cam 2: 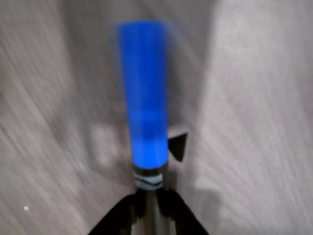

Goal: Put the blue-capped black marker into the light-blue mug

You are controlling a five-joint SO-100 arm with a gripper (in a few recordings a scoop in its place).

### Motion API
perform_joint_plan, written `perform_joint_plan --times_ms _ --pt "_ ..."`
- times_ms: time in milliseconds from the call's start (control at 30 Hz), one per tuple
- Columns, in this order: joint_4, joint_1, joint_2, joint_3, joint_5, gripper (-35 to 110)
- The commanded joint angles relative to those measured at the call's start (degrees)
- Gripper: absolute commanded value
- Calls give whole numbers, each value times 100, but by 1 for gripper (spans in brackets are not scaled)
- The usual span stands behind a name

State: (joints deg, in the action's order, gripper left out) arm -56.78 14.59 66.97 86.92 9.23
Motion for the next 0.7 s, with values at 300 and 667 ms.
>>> perform_joint_plan --times_ms 300,667 --pt "-606 -26 1107 -396 -387 0" --pt "-2452 -668 2074 -2048 -1063 0"
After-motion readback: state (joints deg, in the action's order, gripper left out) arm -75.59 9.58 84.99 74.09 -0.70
